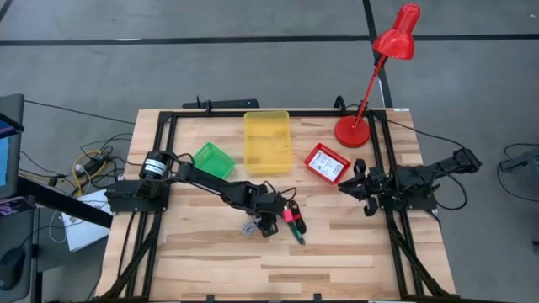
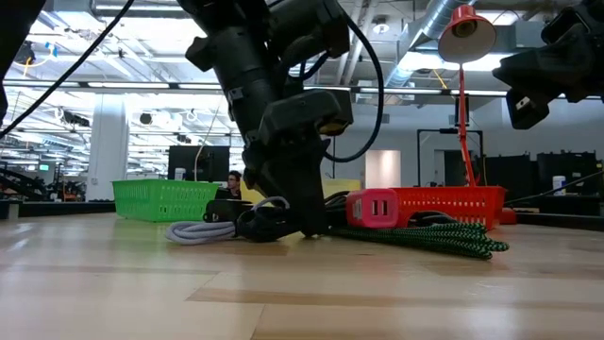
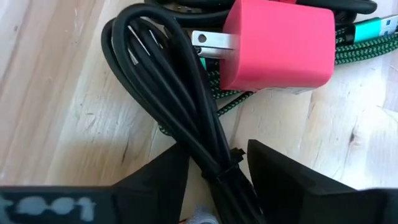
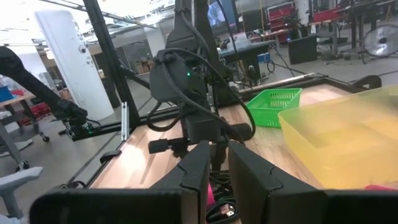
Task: Pick and place items into bin
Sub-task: Put the left black charger cable into the yellow bin
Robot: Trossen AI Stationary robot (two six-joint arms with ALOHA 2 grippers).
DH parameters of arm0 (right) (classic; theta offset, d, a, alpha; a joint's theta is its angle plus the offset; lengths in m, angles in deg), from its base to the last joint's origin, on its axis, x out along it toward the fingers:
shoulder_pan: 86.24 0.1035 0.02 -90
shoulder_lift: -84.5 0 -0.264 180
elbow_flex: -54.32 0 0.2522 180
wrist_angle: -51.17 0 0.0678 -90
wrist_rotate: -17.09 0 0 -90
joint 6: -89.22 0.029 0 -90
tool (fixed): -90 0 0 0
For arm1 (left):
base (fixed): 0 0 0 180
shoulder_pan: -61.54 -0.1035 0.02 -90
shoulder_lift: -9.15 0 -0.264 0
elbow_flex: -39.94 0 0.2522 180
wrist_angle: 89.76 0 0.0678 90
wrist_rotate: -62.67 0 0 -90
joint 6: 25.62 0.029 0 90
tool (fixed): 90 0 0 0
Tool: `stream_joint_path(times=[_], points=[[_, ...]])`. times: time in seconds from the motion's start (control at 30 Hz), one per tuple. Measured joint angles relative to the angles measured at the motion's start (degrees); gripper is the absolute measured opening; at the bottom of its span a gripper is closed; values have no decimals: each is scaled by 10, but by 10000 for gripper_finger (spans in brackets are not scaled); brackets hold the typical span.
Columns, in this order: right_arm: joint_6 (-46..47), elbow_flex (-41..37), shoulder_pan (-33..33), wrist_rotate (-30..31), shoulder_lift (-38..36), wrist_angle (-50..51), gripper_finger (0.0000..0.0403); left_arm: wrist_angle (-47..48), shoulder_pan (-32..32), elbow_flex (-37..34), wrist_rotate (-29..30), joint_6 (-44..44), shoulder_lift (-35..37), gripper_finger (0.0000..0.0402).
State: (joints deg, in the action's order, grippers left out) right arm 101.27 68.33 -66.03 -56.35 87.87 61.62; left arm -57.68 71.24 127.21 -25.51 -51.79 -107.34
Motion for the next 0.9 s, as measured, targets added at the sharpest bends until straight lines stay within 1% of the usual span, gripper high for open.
stream_joint_path(times=[0.13, 0.27, 0.37, 0.43, 0.5, 0.7, 0.9], points=[[0, 0, 0, 0, 0, 0, 54, 2, 0, 0, 2, 2, 0, 129], [0, 0, 0, 0, 0, 0, 54, 5, 0, 2, 4, 8, 0, 89], [0, 0, 0, 0, 0, 0, 54, 19, 1, 11, 6, 15, -1, 62], [0, 0, 0, 0, 0, 0, 54, 32, 4, 18, 15, 18, -3, 52], [0, 0, 0, 0, 0, 0, 54, 50, 7, 29, 25, 19, -4, 51], [0, 0, 0, 0, 0, 0, 54, 107, 22, 63, 73, 19, -4, 67], [0, 0, 0, 0, 0, 0, 54, 154, 35, 95, 125, 20, -3, 53]])
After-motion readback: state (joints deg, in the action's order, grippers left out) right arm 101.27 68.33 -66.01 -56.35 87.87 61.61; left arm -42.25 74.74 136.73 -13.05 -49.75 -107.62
